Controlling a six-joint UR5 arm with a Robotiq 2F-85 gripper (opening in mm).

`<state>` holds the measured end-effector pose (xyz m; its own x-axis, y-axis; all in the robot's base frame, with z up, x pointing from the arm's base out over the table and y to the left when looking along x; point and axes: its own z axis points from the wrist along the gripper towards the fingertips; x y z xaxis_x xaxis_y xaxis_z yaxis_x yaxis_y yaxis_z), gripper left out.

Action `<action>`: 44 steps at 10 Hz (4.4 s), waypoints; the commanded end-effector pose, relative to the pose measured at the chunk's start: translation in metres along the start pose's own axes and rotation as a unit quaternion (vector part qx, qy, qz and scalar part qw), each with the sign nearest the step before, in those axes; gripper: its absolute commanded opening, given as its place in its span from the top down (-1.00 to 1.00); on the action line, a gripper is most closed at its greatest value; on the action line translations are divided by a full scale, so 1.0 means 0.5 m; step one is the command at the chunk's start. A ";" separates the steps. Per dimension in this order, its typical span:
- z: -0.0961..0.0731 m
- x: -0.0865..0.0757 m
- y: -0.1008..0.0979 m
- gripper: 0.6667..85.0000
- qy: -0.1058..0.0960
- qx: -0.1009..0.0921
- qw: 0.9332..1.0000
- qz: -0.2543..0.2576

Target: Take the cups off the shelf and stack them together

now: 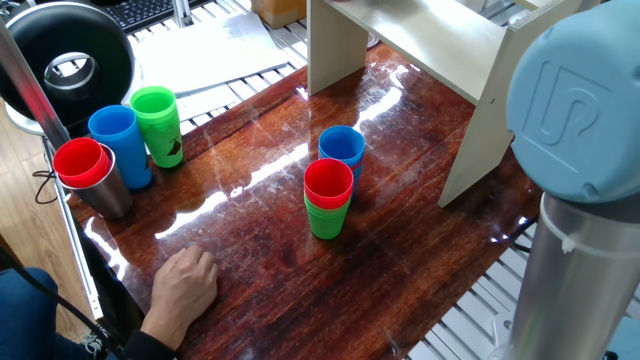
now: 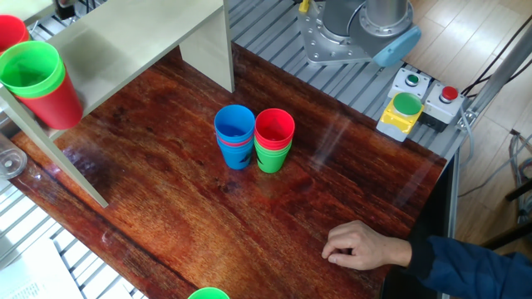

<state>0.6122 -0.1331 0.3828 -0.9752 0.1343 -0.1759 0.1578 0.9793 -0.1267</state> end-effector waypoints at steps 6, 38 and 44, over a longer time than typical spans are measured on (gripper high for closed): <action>-0.021 -0.067 -0.001 0.73 -0.040 -0.012 0.999 -0.033; 0.058 -0.150 0.015 0.13 -0.066 -0.024 0.993 -0.093; 0.066 -0.146 0.018 0.32 -0.060 -0.031 0.993 -0.093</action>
<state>0.6895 -0.1418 0.3629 -0.9612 -0.0666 -0.2678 -0.0343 0.9917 -0.1236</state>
